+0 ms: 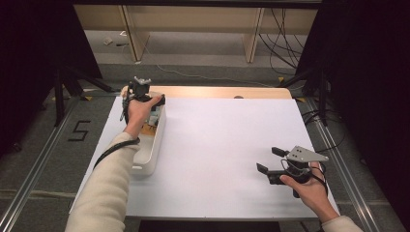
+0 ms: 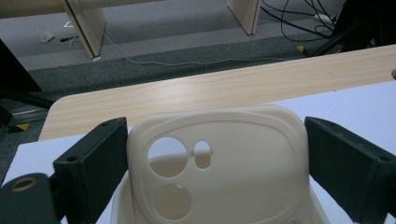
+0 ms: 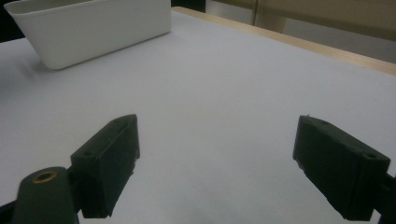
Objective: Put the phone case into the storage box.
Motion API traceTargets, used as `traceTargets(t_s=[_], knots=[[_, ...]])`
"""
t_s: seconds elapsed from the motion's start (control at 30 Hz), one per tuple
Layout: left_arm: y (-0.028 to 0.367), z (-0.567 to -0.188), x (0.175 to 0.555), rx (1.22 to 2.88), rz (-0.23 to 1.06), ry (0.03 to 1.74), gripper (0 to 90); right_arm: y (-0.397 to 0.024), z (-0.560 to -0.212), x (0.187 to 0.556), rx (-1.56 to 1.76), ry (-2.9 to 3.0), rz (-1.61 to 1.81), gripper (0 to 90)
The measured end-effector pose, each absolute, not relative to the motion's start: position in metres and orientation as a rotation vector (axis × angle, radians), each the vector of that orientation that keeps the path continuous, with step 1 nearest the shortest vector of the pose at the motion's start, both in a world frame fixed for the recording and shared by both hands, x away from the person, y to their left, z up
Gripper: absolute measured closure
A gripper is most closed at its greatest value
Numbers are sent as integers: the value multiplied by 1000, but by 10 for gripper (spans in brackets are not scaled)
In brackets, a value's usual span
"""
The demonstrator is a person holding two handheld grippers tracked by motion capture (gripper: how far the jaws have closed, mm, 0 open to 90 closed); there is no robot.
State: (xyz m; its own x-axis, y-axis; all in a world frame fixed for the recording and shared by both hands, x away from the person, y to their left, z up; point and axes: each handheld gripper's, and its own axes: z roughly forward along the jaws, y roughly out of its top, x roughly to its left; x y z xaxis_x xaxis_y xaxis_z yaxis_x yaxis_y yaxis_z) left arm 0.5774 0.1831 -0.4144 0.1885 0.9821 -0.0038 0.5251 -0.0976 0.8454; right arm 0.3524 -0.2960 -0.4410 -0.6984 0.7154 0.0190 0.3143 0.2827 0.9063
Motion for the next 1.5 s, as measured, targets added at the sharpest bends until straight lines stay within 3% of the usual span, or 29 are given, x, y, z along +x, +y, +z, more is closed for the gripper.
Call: traceTargets(t_s=[0.7, 1.5], knots=[[185, -412, 581, 1751, 772, 1414, 10, -296, -441, 352, 927, 2166, 1392, 155], [188, -387, 563, 1743, 741, 1351, 9, -296, -441, 352, 929, 2164, 1392, 155]])
